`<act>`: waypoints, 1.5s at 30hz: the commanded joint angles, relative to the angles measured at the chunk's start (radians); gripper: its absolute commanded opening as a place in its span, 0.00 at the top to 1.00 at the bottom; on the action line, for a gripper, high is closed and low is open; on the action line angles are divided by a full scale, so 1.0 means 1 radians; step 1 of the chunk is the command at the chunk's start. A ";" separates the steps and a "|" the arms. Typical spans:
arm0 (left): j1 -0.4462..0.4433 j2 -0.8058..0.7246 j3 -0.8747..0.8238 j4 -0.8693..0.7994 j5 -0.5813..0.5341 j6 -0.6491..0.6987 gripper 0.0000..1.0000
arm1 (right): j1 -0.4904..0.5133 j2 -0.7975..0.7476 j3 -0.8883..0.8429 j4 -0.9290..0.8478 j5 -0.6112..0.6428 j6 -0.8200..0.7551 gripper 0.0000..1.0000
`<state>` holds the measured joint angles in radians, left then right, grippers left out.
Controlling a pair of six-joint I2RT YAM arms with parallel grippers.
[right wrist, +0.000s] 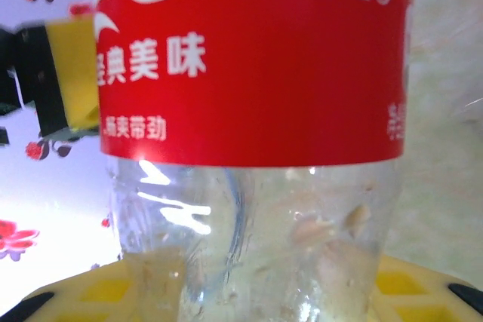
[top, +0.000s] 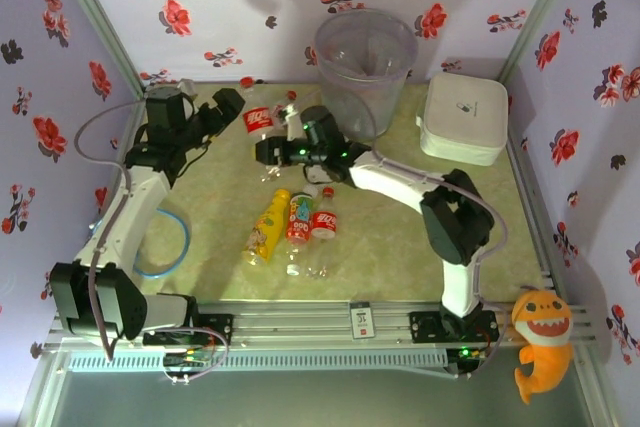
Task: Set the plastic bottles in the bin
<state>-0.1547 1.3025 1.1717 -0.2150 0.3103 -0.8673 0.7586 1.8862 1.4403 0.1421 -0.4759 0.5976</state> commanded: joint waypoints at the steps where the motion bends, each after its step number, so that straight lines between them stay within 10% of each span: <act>1: 0.017 -0.032 -0.038 0.016 -0.030 0.028 0.00 | -0.078 -0.124 0.081 -0.165 0.077 -0.127 0.52; 27: -0.135 -0.004 -0.116 -0.448 -0.185 0.439 0.03 | -0.399 0.319 1.036 -0.626 0.389 -0.337 0.66; 45: -0.275 0.066 -0.184 -0.536 -0.103 0.530 0.09 | -0.416 0.383 0.925 -0.643 0.390 -0.398 0.63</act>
<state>-0.4164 1.3468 1.0077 -0.7547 0.1738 -0.3584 0.3447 2.2692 2.3932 -0.5220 -0.0891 0.2180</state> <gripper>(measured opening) 0.912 0.440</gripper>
